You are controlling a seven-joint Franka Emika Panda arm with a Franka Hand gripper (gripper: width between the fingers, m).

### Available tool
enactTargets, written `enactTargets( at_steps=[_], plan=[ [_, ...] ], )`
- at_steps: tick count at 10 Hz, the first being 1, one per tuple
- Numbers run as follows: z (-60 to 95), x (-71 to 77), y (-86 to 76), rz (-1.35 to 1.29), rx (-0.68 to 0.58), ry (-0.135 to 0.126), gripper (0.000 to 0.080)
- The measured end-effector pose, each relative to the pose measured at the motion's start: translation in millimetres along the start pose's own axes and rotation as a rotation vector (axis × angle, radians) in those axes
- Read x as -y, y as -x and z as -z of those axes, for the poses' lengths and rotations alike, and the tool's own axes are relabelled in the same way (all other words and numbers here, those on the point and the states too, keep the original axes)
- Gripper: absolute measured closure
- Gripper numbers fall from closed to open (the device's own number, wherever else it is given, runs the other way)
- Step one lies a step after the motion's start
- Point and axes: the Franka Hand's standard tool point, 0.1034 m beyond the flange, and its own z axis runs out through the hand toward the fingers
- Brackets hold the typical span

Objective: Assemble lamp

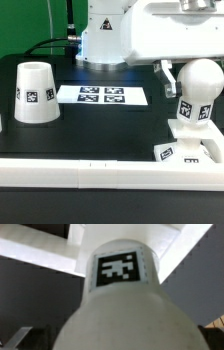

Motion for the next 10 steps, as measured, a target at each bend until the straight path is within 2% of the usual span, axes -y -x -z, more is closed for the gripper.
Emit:
enactTargets(
  at_steps=[2,6,7,8,10],
  plan=[
    [17.3,-2.1,-11.8,0.003,0.016,-0.007,0.0101],
    [17.5,-0.5,-10.8,-0.001,0.045,-0.019,0.0101],
    [15.8,4.6,-5.3,-0.012,0.099,-0.040,0.0101],
    [16.1,10.3,-3.8,-0.013,0.190,-0.075,0.0101],
    [15.8,2.4,-2.1,0.057,0.308,-0.086,0.0101]
  ],
)
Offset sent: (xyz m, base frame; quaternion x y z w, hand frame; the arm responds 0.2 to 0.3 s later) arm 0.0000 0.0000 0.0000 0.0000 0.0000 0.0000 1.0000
